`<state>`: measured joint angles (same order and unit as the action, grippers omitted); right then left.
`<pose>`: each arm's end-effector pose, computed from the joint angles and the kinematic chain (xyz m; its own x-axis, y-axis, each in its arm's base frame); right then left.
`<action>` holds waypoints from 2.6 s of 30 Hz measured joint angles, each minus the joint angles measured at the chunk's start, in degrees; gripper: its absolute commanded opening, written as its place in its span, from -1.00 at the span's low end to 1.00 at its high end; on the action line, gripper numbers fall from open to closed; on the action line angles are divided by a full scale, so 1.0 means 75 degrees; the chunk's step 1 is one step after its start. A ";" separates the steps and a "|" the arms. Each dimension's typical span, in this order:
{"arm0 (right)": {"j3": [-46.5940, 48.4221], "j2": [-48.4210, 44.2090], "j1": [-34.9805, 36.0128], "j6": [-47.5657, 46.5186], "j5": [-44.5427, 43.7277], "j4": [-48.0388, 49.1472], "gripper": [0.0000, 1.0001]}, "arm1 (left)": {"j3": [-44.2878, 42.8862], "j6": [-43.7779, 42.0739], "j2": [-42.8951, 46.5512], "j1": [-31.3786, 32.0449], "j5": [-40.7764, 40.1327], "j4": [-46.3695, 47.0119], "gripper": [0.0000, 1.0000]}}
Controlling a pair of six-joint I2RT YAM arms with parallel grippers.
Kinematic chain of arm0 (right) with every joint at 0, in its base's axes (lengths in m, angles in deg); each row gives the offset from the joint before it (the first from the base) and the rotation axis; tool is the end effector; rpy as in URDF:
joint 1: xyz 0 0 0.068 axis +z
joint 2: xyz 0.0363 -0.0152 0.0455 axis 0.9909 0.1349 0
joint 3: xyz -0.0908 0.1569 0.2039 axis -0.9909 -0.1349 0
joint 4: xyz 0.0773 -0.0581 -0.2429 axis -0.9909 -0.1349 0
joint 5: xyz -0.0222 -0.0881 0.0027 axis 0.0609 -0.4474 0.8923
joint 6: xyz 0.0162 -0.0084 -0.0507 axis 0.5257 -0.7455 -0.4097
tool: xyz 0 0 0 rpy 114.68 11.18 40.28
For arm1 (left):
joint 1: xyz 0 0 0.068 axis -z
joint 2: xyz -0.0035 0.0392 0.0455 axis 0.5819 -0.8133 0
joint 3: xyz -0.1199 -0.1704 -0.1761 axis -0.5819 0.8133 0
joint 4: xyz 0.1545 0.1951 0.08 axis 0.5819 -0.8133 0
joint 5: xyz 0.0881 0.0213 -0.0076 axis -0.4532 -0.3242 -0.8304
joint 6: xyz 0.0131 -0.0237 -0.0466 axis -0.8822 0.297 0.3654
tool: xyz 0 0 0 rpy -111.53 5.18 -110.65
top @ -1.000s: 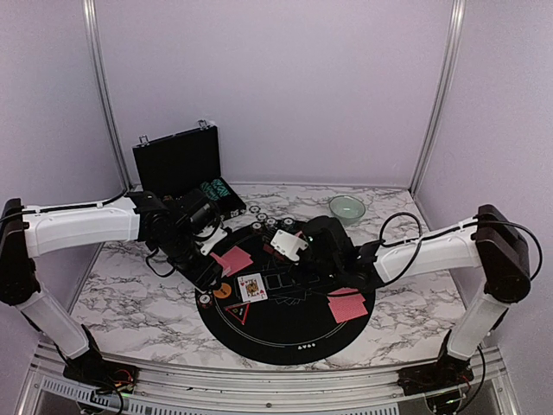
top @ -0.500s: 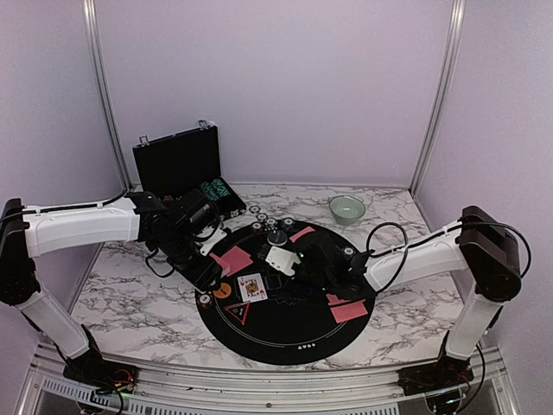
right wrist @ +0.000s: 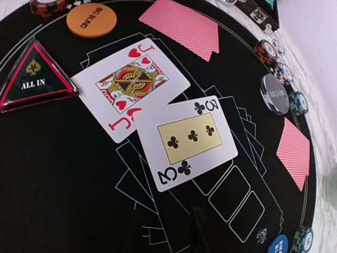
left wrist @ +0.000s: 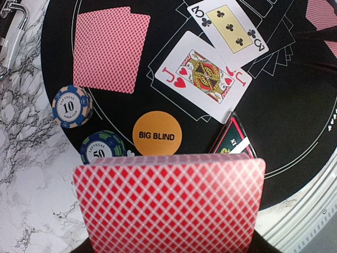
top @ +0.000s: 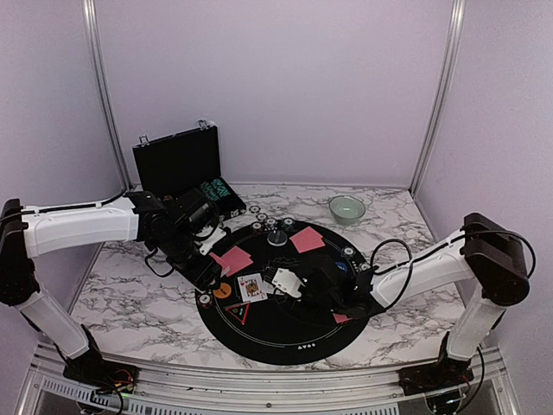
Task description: Distribute texas hold em gaming equipment
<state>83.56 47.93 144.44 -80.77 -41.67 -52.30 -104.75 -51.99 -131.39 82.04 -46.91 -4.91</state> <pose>0.1650 0.2906 0.1424 -0.1157 -0.7522 -0.6487 -0.8066 0.4523 -0.3806 0.2148 -0.2280 0.2421 -0.6949 0.5902 -0.4109 0.6705 0.7382 -0.0736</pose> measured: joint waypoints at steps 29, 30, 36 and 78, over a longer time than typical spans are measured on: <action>0.1900 0.0938 -0.2139 0.4972 0.3483 -0.1868 -0.61 | 0.0000 -0.0003 0.0000 0.0000 0.0055 0.0003 0.00; 0.1900 0.0973 -0.2218 0.5065 0.3652 -0.1868 -0.57 | 0.0000 -0.0003 0.0000 0.0000 0.0055 0.0003 0.00; 0.1886 0.1084 -0.2704 0.5686 0.4642 -0.1504 -0.39 | 0.0000 -0.0009 0.0000 0.0000 0.0055 0.0003 0.00; 0.1781 0.2081 -0.3267 0.6924 0.6175 0.0344 -0.29 | 0.0000 -0.0061 0.0000 -0.0052 0.0055 0.0003 0.00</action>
<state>96.91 63.53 119.94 -28.84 4.64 -49.72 -104.75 -52.45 -131.39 81.65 -46.49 -4.89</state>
